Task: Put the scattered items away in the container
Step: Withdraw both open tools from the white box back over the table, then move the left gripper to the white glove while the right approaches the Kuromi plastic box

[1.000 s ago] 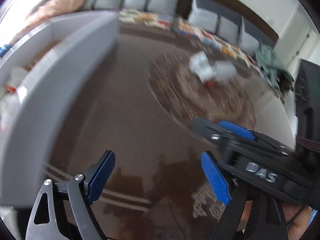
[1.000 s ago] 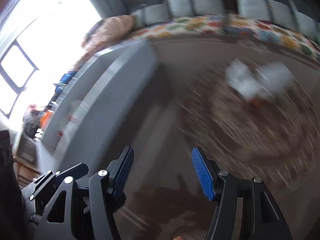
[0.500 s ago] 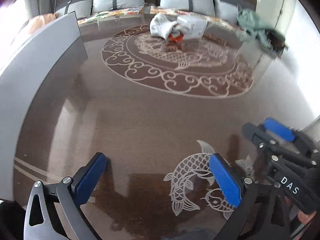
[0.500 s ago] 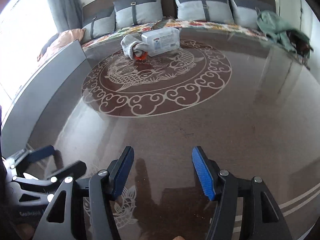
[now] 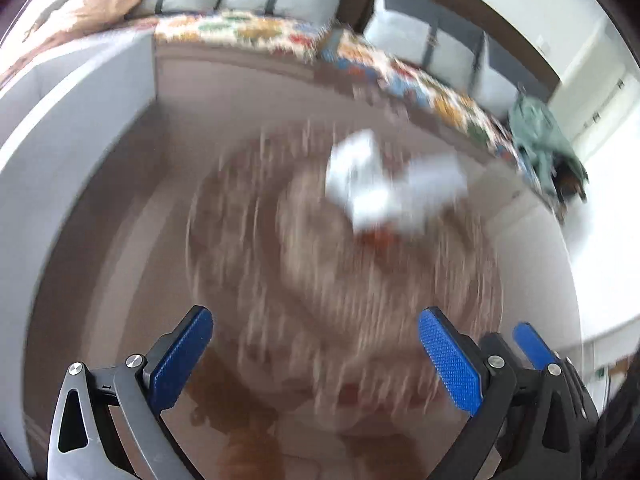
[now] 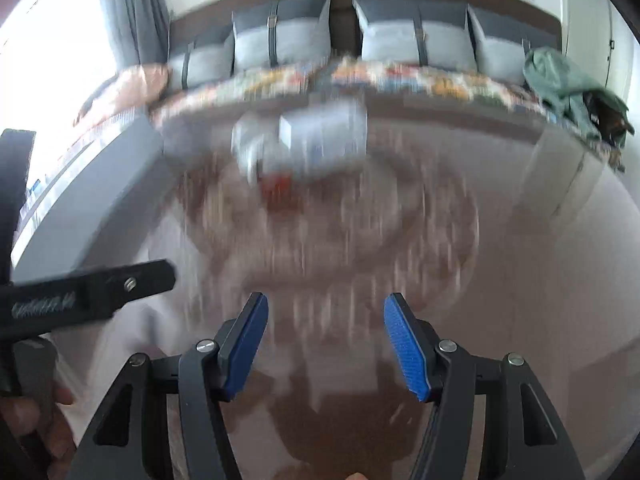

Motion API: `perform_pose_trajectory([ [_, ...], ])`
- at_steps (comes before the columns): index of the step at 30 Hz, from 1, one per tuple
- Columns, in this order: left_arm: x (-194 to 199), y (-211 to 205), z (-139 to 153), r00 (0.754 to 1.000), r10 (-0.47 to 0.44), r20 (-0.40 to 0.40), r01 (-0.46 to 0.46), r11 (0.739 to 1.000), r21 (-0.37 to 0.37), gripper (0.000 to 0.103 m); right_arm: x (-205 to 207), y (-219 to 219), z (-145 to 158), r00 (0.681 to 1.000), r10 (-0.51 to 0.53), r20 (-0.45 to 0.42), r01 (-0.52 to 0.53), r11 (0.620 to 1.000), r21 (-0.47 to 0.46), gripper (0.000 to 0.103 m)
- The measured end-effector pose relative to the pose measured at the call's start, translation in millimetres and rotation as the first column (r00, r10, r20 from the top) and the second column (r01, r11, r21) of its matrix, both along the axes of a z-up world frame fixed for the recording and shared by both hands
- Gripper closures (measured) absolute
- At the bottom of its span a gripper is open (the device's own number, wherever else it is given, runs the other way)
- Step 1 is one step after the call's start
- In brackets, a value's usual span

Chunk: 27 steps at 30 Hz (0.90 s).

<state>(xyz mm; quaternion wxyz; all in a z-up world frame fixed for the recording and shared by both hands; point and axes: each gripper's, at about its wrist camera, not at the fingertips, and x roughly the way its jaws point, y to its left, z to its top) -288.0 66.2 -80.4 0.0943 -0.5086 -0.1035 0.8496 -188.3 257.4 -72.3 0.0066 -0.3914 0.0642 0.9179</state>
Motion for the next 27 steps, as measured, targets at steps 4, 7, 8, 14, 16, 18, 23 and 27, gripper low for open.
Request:
perform_pose_trajectory([
  [4,-71.2,5.1,10.1,0.996,0.088,0.024,-0.088,0.996,-0.008,0.000,-84.6,15.9,27.7,0.999,-0.047,-0.020,0.047,0.999,-0.005,0.041],
  [7,-101.6,10.8,-6.7,0.989,0.128,0.077,-0.124,0.991,-0.047,0.000,-145.8,22.6,32.8,0.998,-0.058,0.016,0.057,0.998,0.014,0.041],
  [8,-108.2,14.0,-14.4,0.987,0.133,0.093,-0.126,0.989,-0.074,0.000,-165.7,23.6,31.2,0.998,-0.056,0.038,0.055,0.998,0.026,0.041],
  [14,-103.8,17.8,-44.4,0.984,0.133,0.120,-0.112,0.980,-0.166,0.000,-215.0,18.9,-12.9,0.979,0.001,0.205,-0.013,0.998,0.058,0.041],
  [16,-92.6,14.5,-44.0,0.988,0.105,0.117,-0.078,0.974,-0.214,0.000,-210.6,20.2,-24.9,0.969,0.027,0.246,-0.045,0.997,0.069,0.041],
  [18,-76.9,11.8,-48.0,0.991,0.045,0.123,-0.008,0.958,-0.288,0.000,-192.4,21.0,-30.5,0.962,0.056,0.267,-0.081,0.993,0.087,0.041],
  [23,-16.7,-5.0,-59.5,0.972,-0.147,0.181,0.206,0.907,-0.367,0.000,-77.4,33.3,-33.5,0.950,0.135,0.281,-0.163,0.983,0.079,0.041],
  [27,22.6,-27.5,-31.8,0.977,-0.168,0.128,0.202,0.917,-0.343,0.000,6.1,59.1,-30.6,0.957,0.104,0.271,-0.113,0.993,0.017,0.041],
])
